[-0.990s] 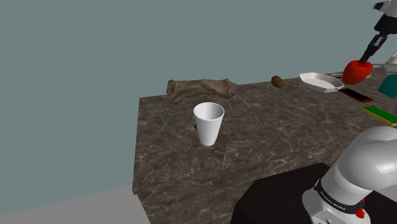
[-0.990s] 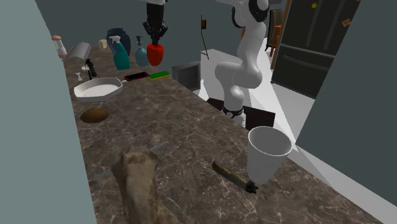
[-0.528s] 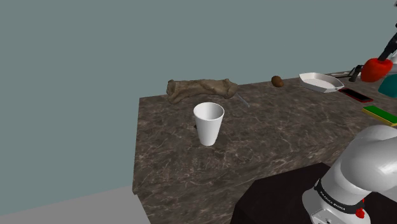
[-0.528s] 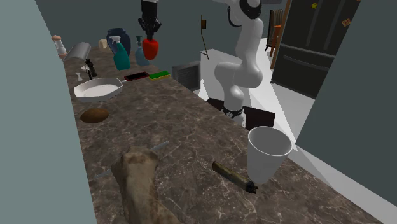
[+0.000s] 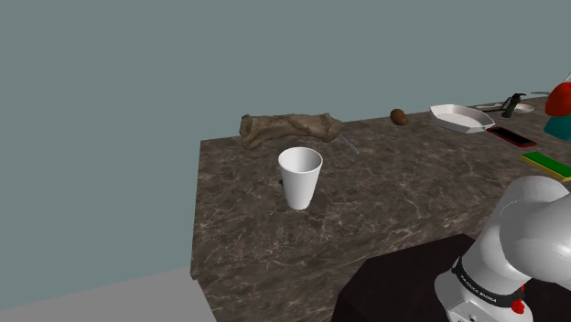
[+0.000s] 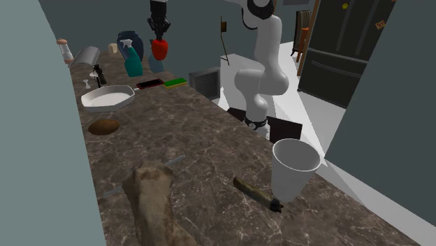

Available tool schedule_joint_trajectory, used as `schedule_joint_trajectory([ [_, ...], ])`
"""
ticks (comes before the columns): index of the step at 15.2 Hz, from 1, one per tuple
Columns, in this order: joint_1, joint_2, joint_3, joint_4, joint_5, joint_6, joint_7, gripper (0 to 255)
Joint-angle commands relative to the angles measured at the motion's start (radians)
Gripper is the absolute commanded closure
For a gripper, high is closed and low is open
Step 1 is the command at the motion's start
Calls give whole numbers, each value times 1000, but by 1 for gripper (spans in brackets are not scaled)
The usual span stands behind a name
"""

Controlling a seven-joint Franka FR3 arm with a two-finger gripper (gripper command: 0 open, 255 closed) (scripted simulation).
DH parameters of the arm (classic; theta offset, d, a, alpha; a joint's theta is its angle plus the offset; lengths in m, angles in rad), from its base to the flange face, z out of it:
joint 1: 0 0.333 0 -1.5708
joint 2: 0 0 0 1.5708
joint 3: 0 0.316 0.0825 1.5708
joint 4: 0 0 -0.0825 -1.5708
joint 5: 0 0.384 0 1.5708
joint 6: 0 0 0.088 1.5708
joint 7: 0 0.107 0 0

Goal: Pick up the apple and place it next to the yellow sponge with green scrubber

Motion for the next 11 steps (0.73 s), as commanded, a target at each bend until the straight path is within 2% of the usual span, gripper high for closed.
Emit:
schedule_joint_trajectory([
  [1,104,13,-124,86,-1,-11,-46,255],
  [3,228,0,-248,187,-20,-37,-81,255],
  [7,491,-89,-448,445,-108,-126,-142,255],
  [8,609,-138,-522,586,-153,-176,-176,255],
  [11,548,-135,-494,496,-145,-122,-162,255],
])
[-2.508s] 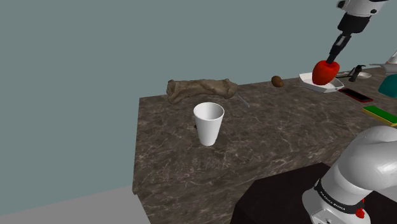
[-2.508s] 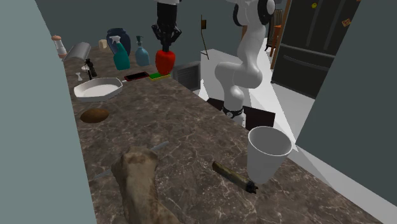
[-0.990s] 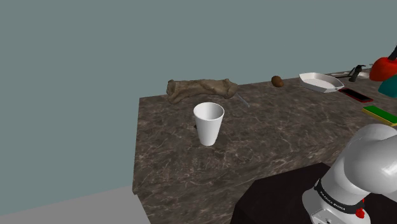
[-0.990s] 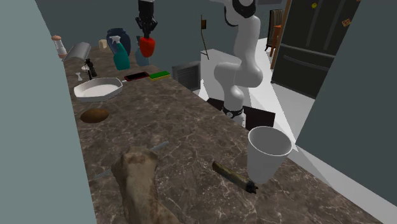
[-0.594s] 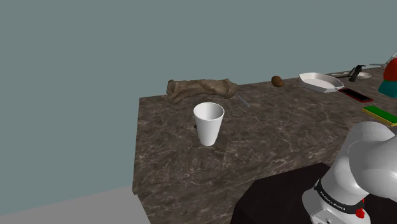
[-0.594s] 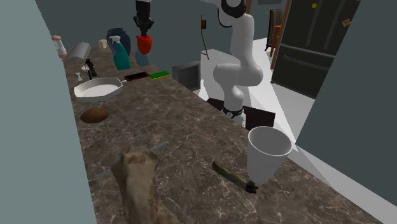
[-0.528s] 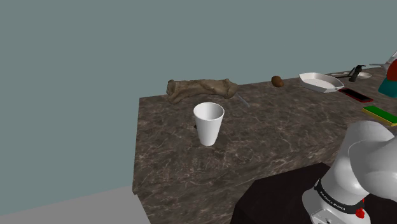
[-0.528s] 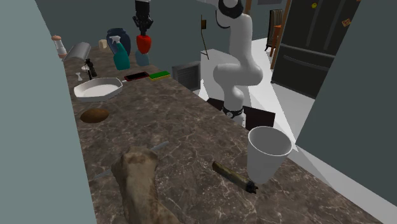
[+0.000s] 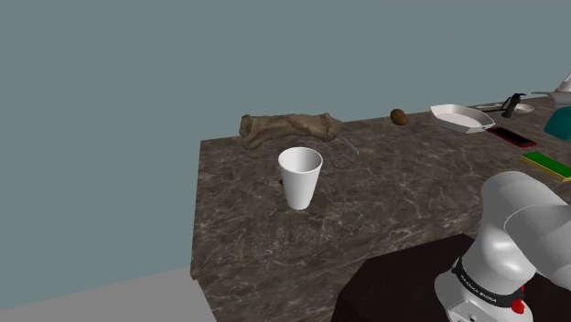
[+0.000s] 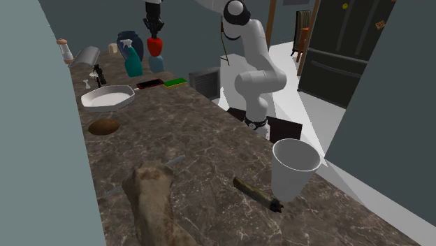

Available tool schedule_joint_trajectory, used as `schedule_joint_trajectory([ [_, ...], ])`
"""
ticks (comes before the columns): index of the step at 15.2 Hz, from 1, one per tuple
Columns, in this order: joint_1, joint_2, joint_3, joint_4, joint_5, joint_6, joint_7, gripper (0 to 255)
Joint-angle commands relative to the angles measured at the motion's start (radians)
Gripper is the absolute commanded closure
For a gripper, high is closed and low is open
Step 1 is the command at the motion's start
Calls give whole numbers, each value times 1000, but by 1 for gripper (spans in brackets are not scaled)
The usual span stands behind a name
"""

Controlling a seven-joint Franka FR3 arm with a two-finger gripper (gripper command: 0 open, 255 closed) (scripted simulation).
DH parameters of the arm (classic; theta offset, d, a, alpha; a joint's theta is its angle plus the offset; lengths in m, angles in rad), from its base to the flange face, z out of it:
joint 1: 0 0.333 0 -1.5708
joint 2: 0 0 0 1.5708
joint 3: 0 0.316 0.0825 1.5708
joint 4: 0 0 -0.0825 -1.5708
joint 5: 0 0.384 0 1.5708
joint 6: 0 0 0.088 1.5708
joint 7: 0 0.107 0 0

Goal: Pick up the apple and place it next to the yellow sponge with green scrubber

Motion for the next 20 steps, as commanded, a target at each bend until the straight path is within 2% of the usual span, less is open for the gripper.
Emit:
schedule_joint_trajectory([
  [1,-23,-3,6,-40,0,29,3,255],
  [10,-139,-8,42,-237,5,165,29,255],
  [20,-211,-30,47,-398,-16,293,53,255],
])
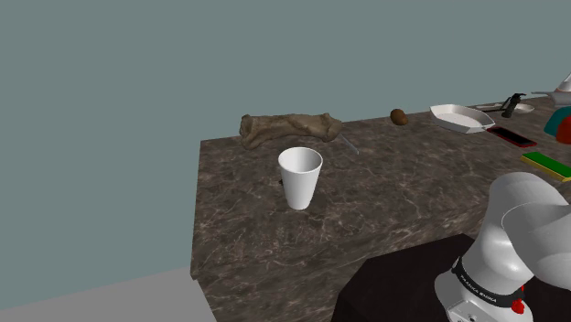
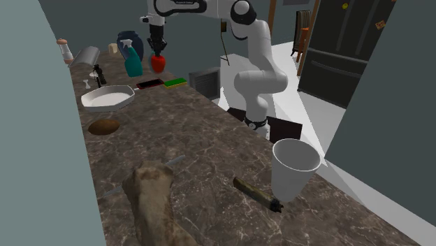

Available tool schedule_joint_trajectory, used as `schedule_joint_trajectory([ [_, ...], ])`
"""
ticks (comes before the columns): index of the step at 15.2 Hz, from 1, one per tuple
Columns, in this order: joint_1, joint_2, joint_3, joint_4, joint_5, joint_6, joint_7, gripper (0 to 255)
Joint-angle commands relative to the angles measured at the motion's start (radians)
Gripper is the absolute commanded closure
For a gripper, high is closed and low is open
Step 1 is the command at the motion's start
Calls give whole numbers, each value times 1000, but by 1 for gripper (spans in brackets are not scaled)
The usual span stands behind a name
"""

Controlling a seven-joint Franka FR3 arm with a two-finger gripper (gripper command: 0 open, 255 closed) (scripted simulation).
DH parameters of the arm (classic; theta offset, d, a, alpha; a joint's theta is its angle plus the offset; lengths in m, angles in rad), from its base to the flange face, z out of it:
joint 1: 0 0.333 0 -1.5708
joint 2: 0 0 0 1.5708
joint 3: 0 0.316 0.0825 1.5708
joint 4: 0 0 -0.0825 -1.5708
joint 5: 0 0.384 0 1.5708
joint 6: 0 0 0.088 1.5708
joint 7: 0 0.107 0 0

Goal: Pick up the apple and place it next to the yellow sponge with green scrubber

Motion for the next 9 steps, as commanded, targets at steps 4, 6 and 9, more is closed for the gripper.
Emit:
schedule_joint_trajectory([
  [4,-18,-16,-9,-64,-17,59,12,255],
  [6,-25,-22,-14,-88,-25,82,17,255],
  [9,-31,-31,-21,-116,-35,109,23,255],
])
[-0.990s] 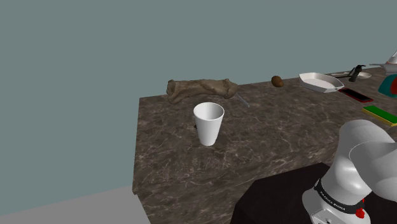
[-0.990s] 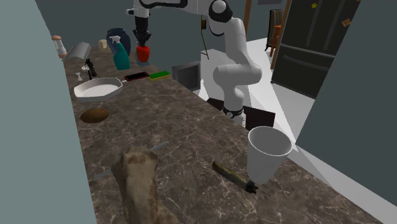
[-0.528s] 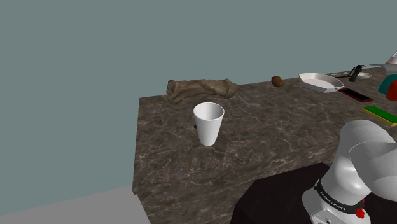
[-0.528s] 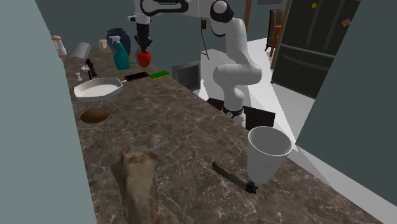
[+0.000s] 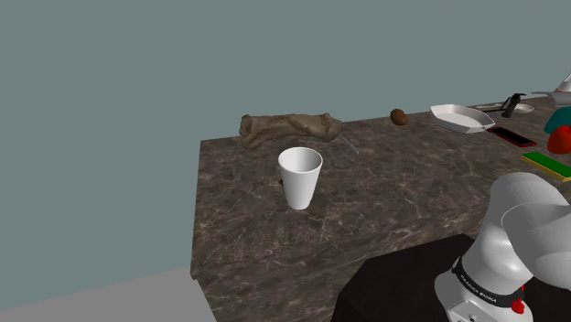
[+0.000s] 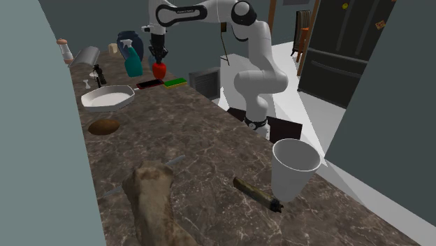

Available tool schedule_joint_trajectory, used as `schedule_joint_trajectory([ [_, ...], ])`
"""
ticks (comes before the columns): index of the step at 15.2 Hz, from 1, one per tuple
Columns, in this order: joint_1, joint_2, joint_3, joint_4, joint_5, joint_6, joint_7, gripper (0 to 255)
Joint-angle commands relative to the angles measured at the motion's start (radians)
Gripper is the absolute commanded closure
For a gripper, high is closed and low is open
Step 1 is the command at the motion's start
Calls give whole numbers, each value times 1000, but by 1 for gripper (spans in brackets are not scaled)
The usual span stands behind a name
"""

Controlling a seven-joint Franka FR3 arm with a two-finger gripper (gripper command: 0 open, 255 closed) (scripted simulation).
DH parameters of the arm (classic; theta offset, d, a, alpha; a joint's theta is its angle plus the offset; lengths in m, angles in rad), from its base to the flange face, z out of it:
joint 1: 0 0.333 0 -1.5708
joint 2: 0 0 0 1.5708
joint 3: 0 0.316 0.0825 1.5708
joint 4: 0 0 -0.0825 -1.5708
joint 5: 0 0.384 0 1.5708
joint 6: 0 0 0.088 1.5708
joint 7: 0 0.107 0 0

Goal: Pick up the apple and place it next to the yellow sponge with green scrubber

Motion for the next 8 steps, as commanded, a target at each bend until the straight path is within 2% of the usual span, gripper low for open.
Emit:
schedule_joint_trajectory([
  [1,-4,-2,-1,-11,-3,10,2,255],
  [7,-3,-2,-1,-11,-3,10,2,255],
  [8,-3,-2,-1,-11,-3,10,2,0],
])
